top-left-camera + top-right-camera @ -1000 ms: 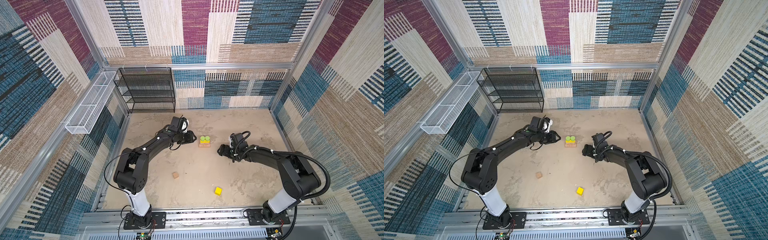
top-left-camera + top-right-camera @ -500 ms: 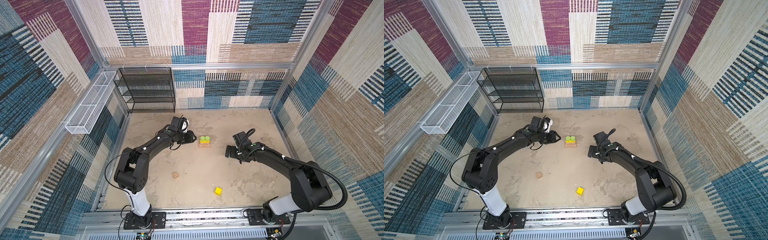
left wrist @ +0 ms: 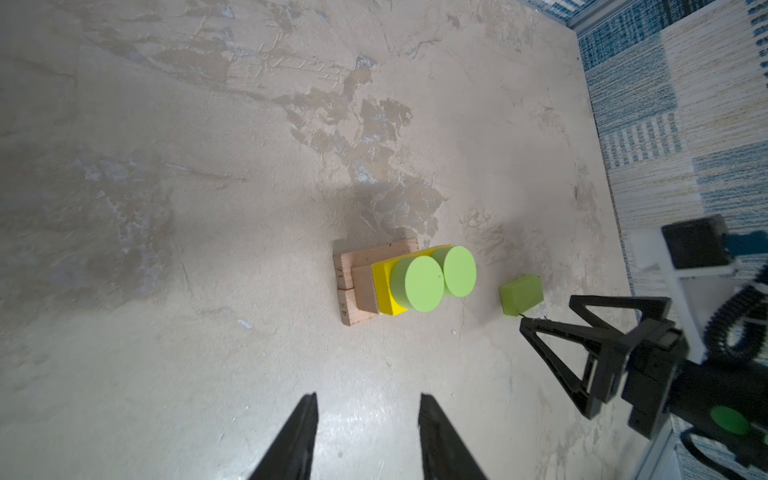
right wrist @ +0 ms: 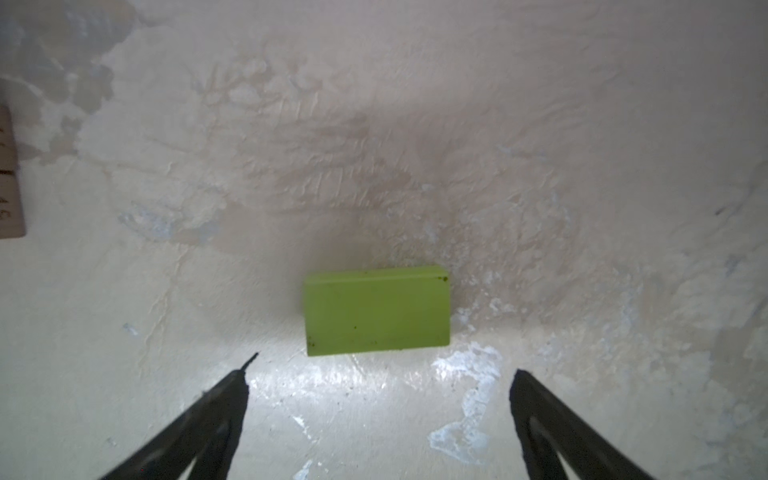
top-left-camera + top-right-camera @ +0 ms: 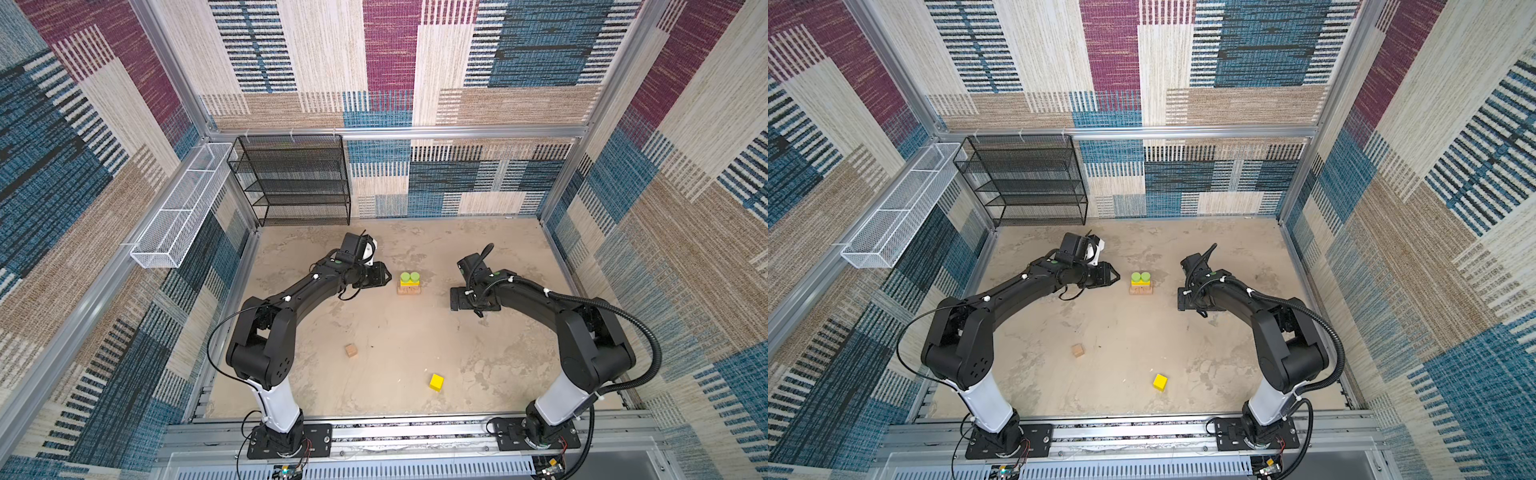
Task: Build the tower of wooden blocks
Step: 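Lower the right gripper and align it over the green rectangular block, then close the right gripper on the green rectangular block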
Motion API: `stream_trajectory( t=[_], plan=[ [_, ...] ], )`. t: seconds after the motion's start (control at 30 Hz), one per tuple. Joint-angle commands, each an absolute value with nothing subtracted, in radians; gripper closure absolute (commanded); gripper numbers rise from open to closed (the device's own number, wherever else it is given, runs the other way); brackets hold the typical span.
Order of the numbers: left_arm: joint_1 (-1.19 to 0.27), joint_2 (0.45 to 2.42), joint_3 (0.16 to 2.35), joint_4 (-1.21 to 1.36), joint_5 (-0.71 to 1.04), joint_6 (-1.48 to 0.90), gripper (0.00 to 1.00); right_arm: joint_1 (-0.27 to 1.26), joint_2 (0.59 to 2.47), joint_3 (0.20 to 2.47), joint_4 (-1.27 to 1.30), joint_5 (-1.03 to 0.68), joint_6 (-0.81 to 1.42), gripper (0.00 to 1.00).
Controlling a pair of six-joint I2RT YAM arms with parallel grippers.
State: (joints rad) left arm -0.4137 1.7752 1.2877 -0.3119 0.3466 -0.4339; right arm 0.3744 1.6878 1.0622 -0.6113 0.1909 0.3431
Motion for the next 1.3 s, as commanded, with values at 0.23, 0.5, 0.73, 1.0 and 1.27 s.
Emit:
stream_trajectory(
  t=[0.23, 0.5, 0.73, 1.0, 1.27],
  plan=[
    [-0.407, 1.763, 1.288, -0.314, 0.351, -0.408, 0.55, 0.358, 1.754, 1.104, -0.607, 0.193, 0.289, 0.01],
    [-0.406, 1.762, 1.286, -0.316, 0.347, -0.407, 0.56, 0.357, 1.797, 1.131, -0.612, 0.187, 0.284, 0.08],
    [-0.406, 1.761, 1.285, -0.316, 0.35, -0.408, 0.56, 0.356, 1.807, 1.137, -0.607, 0.187, 0.29, 0.2],
    [-0.405, 1.763, 1.285, -0.316, 0.35, -0.408, 0.56, 0.356, 1.817, 1.15, -0.601, 0.177, 0.291, 0.27],
    [-0.404, 1.764, 1.288, -0.318, 0.351, -0.408, 0.56, 0.354, 1.821, 1.148, -0.598, 0.166, 0.294, 0.35]
  ],
)
